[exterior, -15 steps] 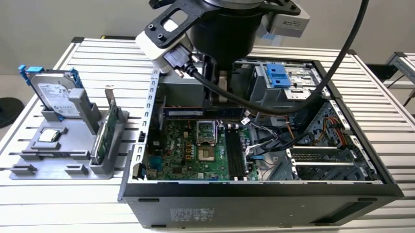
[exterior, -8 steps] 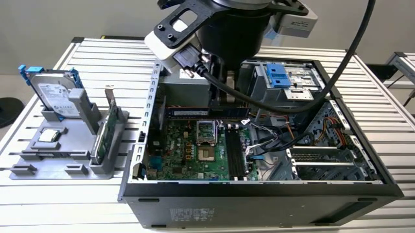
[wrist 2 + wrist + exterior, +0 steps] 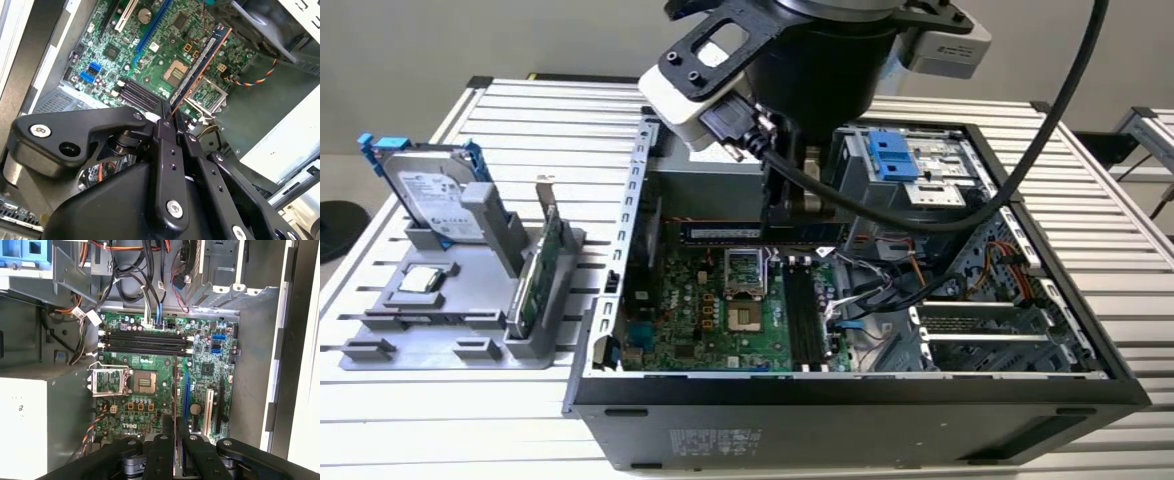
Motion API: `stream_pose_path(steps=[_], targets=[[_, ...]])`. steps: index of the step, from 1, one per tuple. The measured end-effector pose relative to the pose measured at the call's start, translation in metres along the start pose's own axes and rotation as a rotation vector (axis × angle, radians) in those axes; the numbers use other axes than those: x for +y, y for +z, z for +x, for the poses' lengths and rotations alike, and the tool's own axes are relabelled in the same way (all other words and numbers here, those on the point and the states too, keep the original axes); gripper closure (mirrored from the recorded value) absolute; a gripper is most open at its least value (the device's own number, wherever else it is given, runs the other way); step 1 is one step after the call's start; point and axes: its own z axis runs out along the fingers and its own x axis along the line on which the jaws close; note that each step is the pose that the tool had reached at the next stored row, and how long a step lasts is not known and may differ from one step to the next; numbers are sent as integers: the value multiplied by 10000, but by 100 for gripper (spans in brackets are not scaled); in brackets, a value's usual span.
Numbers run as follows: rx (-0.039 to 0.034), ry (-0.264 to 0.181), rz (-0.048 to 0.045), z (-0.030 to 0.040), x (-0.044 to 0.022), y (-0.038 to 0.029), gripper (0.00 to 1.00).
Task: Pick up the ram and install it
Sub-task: 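Pick up the ram and move it above insertion slot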
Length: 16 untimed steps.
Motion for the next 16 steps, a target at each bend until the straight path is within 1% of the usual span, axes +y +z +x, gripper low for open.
stream_pose_path(steps=[16], targets=[[2, 0, 4, -7, 187, -7, 100]])
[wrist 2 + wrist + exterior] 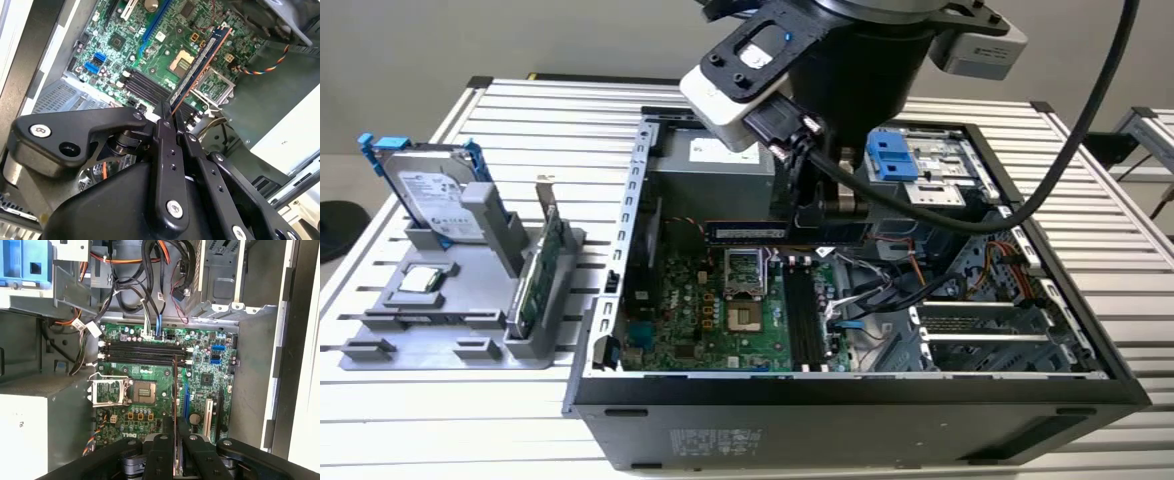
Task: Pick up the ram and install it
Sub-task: 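Pick up the ram and move it above insertion slot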
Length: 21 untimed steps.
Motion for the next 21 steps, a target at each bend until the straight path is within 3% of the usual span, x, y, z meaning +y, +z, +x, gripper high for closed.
stream_pose_path(steps=[21], targets=[[1, 0, 3, -8, 216, -9, 100]])
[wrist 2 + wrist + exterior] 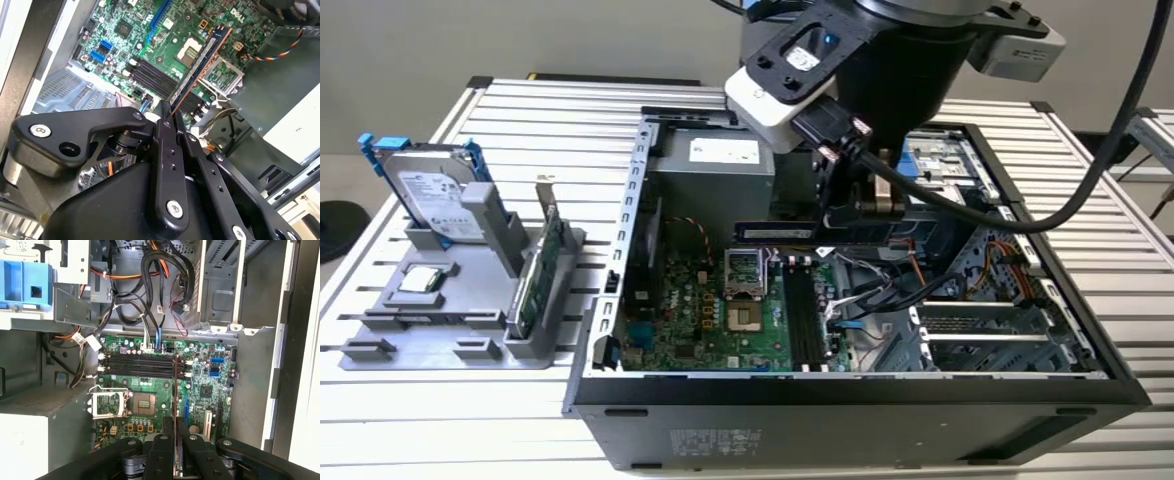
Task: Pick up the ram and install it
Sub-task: 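Pick up the ram and move it above insertion slot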
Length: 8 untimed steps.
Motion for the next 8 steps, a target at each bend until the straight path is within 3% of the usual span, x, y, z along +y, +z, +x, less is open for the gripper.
stream_pose_path(steps=[8], targets=[[0, 0, 1, -3, 76, -3, 100]])
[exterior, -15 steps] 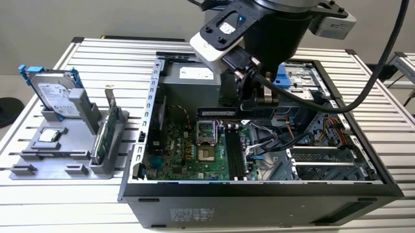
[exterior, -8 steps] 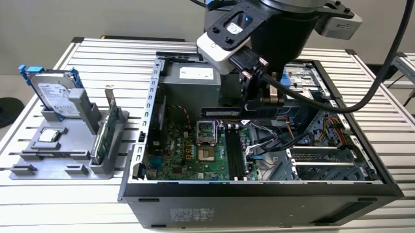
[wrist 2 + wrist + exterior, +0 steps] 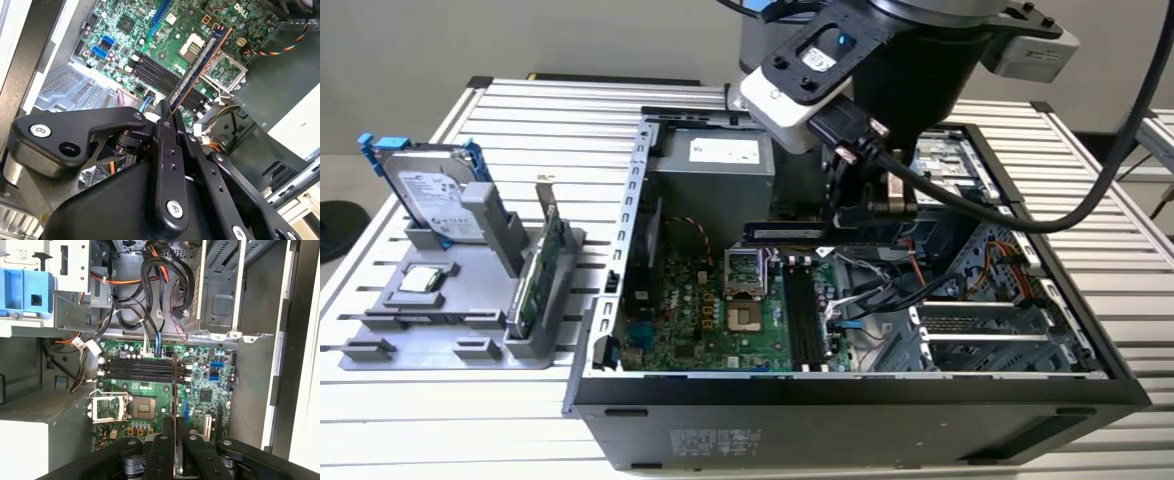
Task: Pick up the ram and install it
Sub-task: 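Pick up the ram and move it above insertion slot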
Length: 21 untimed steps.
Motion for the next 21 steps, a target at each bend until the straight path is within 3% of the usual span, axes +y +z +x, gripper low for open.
stream_pose_path(steps=[21], targets=[[0, 0, 1, -7, 194, -8, 100]])
